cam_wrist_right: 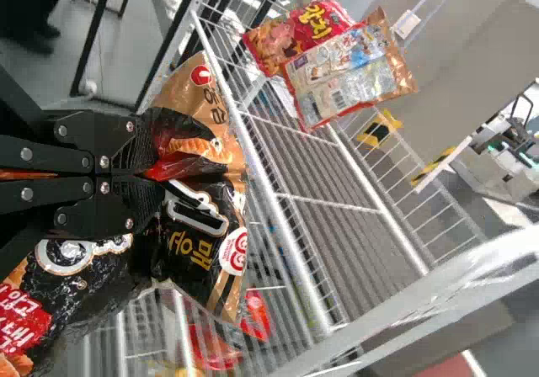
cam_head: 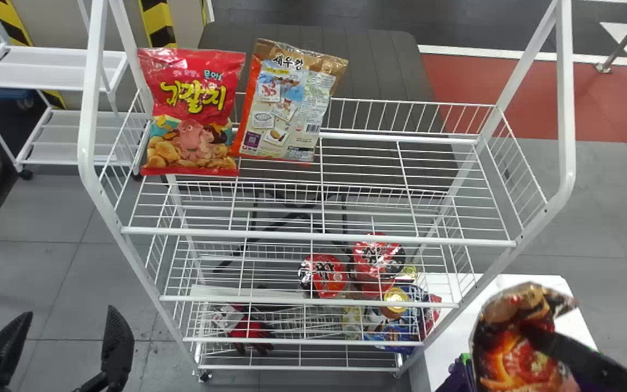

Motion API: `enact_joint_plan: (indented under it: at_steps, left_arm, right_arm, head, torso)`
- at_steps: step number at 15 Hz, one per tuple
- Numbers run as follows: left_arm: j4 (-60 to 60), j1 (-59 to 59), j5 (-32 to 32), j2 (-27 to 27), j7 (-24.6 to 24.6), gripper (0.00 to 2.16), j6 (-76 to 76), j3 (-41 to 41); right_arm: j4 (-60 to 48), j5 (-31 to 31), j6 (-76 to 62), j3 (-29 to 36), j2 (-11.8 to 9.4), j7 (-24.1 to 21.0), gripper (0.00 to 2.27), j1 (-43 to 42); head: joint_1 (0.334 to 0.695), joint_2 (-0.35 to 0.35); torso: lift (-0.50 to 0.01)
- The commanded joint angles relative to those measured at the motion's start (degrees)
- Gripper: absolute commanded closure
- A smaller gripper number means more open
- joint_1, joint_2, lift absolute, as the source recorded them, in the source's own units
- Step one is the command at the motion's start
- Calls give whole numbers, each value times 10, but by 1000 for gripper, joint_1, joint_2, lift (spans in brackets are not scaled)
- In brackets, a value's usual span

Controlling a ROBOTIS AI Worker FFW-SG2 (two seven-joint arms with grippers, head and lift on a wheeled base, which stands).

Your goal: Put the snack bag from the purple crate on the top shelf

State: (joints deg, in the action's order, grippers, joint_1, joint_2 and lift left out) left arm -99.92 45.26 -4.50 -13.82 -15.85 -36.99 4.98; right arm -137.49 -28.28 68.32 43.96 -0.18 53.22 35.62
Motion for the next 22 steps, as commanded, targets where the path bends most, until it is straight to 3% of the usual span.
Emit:
enact_joint_plan:
  at_steps: [1, 4, 6, 13, 17, 22]
  left_arm:
    - [2, -3, -1, 2, -1, 87, -1, 0]
    - [5, -4, -7, 4, -1, 87, 2, -4]
    - [8, -9, -9, 5, -1, 87, 6, -6]
    - [11, -13, -24, 11, 6, 87, 9, -22]
    - [24, -23, -38, 13, 9, 87, 7, -35]
    - [27, -24, -38, 16, 9, 87, 6, -39]
  right_arm:
    - [-30, -18, 35, -21, 2, -15, 1966, -23]
    - [-52, -14, -9, -84, 2, -102, 1966, -40]
    - [-48, -6, -118, -146, 2, -154, 1966, -37]
    - [19, 13, -476, -306, 2, -269, 1953, -35]
    - [113, 61, -566, -375, 2, -299, 1932, -92]
    - [247, 25, -620, -390, 2, -293, 1932, -170]
  head:
    - [695, -70]
    - [695, -6]
    - [695, 18]
    - [695, 123]
    - [695, 169]
    - [695, 200]
  torso:
    - [0]
    - [0]
    - [0]
    - [0]
    - [0]
    - [0]
